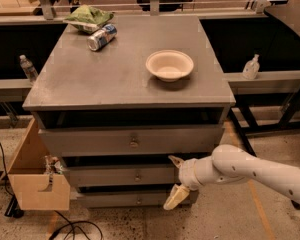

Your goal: Open middle drawer

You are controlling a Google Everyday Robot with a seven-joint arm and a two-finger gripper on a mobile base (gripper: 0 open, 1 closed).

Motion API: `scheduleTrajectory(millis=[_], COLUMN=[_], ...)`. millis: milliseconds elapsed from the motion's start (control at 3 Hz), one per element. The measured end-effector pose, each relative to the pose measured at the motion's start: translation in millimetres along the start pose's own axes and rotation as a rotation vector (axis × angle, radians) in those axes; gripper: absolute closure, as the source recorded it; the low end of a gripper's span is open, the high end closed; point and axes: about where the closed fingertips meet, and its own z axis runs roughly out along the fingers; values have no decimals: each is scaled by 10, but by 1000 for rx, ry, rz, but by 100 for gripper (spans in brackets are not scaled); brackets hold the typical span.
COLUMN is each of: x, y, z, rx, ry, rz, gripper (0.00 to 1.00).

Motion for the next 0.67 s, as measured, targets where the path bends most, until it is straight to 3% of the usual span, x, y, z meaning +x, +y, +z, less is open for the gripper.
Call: scheduleTrajectory(millis=[667], x=[-38], y=[-210], z=[263], rx=[-10], ry=[16], rz=[-22], gripper=[0])
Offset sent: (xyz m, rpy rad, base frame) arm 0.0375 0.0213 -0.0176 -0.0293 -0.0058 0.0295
